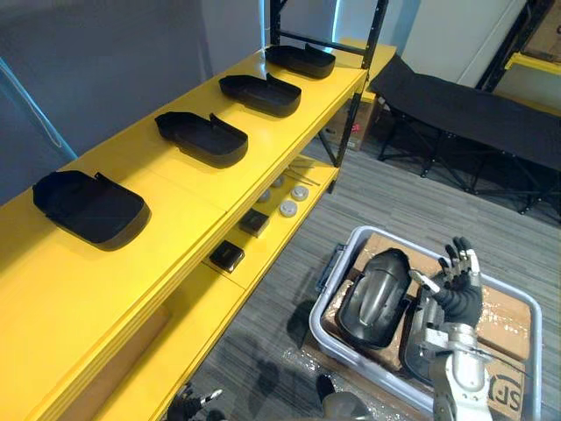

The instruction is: Walk over and take plastic housings, then place them on the shelf

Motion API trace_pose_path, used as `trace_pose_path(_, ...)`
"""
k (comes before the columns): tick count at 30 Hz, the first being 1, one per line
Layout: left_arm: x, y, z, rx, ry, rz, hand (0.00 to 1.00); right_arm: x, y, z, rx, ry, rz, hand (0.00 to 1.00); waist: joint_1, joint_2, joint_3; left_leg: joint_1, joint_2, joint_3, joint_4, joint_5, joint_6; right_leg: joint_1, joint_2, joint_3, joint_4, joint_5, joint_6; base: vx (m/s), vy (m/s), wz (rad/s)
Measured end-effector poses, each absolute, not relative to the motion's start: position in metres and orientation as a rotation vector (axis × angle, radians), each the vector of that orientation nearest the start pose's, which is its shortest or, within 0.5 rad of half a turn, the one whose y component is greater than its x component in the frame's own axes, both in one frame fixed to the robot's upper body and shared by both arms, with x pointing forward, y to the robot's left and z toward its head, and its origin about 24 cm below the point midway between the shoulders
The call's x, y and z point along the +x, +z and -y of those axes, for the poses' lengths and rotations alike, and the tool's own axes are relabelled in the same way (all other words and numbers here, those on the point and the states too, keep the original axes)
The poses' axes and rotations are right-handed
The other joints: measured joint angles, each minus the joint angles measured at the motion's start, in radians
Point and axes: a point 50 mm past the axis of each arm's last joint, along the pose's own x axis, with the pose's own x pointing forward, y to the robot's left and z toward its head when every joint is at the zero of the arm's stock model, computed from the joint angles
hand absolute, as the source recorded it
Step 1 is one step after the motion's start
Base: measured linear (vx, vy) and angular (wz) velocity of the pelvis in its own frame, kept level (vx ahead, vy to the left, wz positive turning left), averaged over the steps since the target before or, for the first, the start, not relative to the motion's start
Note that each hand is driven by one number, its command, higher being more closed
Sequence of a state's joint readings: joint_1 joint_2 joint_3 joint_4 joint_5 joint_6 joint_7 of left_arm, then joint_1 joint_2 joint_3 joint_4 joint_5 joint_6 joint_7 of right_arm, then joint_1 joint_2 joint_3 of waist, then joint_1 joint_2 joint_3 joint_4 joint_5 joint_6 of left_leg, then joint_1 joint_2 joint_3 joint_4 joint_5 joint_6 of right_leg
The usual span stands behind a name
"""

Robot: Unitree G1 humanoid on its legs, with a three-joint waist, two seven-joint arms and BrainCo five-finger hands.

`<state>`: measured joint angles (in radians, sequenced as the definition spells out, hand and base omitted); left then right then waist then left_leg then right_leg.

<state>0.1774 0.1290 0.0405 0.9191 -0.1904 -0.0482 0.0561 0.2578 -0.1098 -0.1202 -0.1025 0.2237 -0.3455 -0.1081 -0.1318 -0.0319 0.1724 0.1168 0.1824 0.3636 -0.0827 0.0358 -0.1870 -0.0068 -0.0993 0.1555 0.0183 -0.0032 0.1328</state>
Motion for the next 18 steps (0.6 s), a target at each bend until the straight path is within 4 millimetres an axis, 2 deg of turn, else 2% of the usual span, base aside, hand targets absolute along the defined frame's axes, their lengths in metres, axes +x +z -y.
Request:
trace_pose_path(1, 0.085, -0.153, -0.213, -0.052, 0.299, -1.025, 0.0, 0.195, 0.048, 0.217, 0.073, -0.291, 0.218, 0.0, 0.012, -0.002, -0.012, -0.013, -0.024, -0.077, 0.0, -0.026, 0.003, -0.02, 0.001, 0.018, 0.003, 0.004, -0.005, 0.03, 0.037, -0.69)
trace_pose_path(2, 0.081, -0.151, -0.217, -0.062, 0.325, -1.017, 0.0, 0.204, 0.048, 0.207, 0.088, -0.241, 0.223, 0.0, 0.041, -0.008, -0.024, -0.017, -0.064, -0.217, 0.001, -0.065, 0.026, -0.05, 0.013, 0.068, 0.008, 0.012, -0.018, 0.05, 0.043, -0.85)
trace_pose_path(3, 0.079, -0.151, -0.221, -0.06, 0.338, -1.016, 0.0, 0.21, 0.047, 0.201, 0.104, -0.215, 0.221, 0.0, 0.053, -0.011, -0.025, -0.018, -0.074, -0.257, 0.017, -0.085, 0.035, -0.055, 0.02, 0.089, 0.007, 0.014, -0.022, 0.1, 0.064, -1.0)
trace_pose_path(4, 0.075, -0.15, -0.224, -0.078, 0.361, -1.011, 0.0, 0.219, 0.044, 0.193, 0.12, -0.176, 0.214, 0.0, 0.073, -0.014, -0.026, -0.047, -0.085, -0.307, 0.094, -0.144, 0.052, -0.061, 0.029, 0.115, 0.01, 0.024, -0.031, 0.11, 0.048, -0.75)
trace_pose_path(5, 0.072, -0.15, -0.224, -0.087, 0.369, -1.009, 0.0, 0.227, 0.043, 0.19, 0.119, -0.164, 0.209, 0.0, 0.086, -0.007, -0.023, -0.08, -0.086, -0.328, 0.195, -0.199, 0.067, -0.062, 0.039, 0.133, 0.013, 0.039, -0.021, 0.09, 0.051, -0.63)
trace_pose_path(6, 0.069, -0.151, -0.222, -0.09, 0.366, -1.017, 0.0, 0.23, 0.043, 0.189, 0.116, -0.166, 0.21, 0.0, 0.091, 0.0, -0.024, -0.092, -0.083, -0.328, 0.237, -0.223, 0.07, -0.062, 0.045, 0.143, 0.013, 0.039, -0.02, 0.07, 0.063, -0.58)
trace_pose_path(8, 0.057, -0.154, -0.212, -0.116, 0.358, -1.02, 0.0, 0.235, 0.049, 0.194, 0.105, -0.197, 0.232, 0.0, 0.103, 0.037, -0.021, -0.116, -0.078, -0.33, 0.334, -0.289, 0.088, -0.066, 0.061, 0.155, 0.023, 0.041, -0.019, 0.06, 0.096, -0.51)
trace_pose_path(9, 0.055, -0.154, -0.212, -0.108, 0.35, -1.017, 0.0, 0.235, 0.049, 0.195, 0.104, -0.208, 0.231, 0.0, 0.103, 0.041, -0.02, -0.117, -0.08, -0.329, 0.346, -0.297, 0.095, -0.069, 0.062, 0.157, 0.028, 0.041, -0.019, 0.05, 0.094, -0.45)
trace_pose_path(11, 0.056, -0.153, -0.211, -0.108, 0.345, -1.004, 0.0, 0.229, 0.042, 0.2, 0.114, -0.254, 0.193, 0.0, 0.1, 0.041, -0.015, -0.114, -0.088, -0.325, 0.376, -0.313, 0.115, -0.098, 0.071, 0.18, 0.076, 0.042, -0.018, 0.01, 0.112, -0.55)
trace_pose_path(13, 0.062, -0.152, -0.212, -0.116, 0.351, -0.991, 0.0, 0.22, 0.033, 0.202, 0.118, -0.271, 0.156, 0.0, 0.091, 0.034, 0.014, -0.07, -0.088, -0.295, 0.37, -0.323, 0.118, -0.105, 0.084, 0.175, 0.13, 0.049, -0.006, -0.04, 0.095, -0.71)
trace_pose_path(14, 0.062, -0.152, -0.216, -0.126, 0.381, -0.983, 0.0, 0.211, 0.026, 0.202, 0.14, -0.276, 0.132, 0.0, 0.092, 0.026, 0.021, -0.046, -0.09, -0.259, 0.368, -0.325, 0.122, -0.106, 0.085, 0.135, 0.128, 0.083, 0.006, -0.12, 0.074, -1.11)
trace_pose_path(15, 0.062, -0.151, -0.218, -0.141, 0.419, -0.975, 0.0, 0.207, 0.024, 0.202, 0.17, -0.268, 0.141, 0.0, 0.092, 0.02, 0.025, -0.047, -0.078, -0.23, 0.375, -0.32, 0.135, -0.103, 0.084, 0.085, 0.06, 0.165, -0.021, -0.14, 0.038, -1.13)
trace_pose_path(16, 0.062, -0.15, -0.218, -0.157, 0.443, -0.968, 0.0, 0.208, 0.025, 0.201, 0.186, -0.255, 0.155, 0.0, 0.095, 0.039, 0.031, -0.051, -0.056, -0.203, 0.364, -0.318, 0.143, -0.094, 0.083, 0.069, 0.011, 0.192, -0.035, -0.18, 0.038, -1.27)
trace_pose_path(17, 0.065, -0.148, -0.221, -0.195, 0.496, -0.943, 0.0, 0.21, 0.028, 0.196, 0.209, -0.222, 0.182, 0.0, 0.096, 0.032, 0.035, -0.05, -0.04, -0.16, 0.354, -0.314, 0.143, -0.122, 0.067, -0.026, 0.114, 0.132, -0.109, -0.13, 0.034, -0.97)
trace_pose_path(18, 0.066, -0.148, -0.222, -0.203, 0.509, -0.936, 0.0, 0.211, 0.029, 0.194, 0.21, -0.213, 0.192, 0.0, 0.102, 0.034, 0.036, -0.051, -0.027, -0.15, 0.356, -0.312, 0.14, -0.132, 0.056, -0.062, 0.18, 0.094, -0.128, -0.12, 0.062, -0.95)
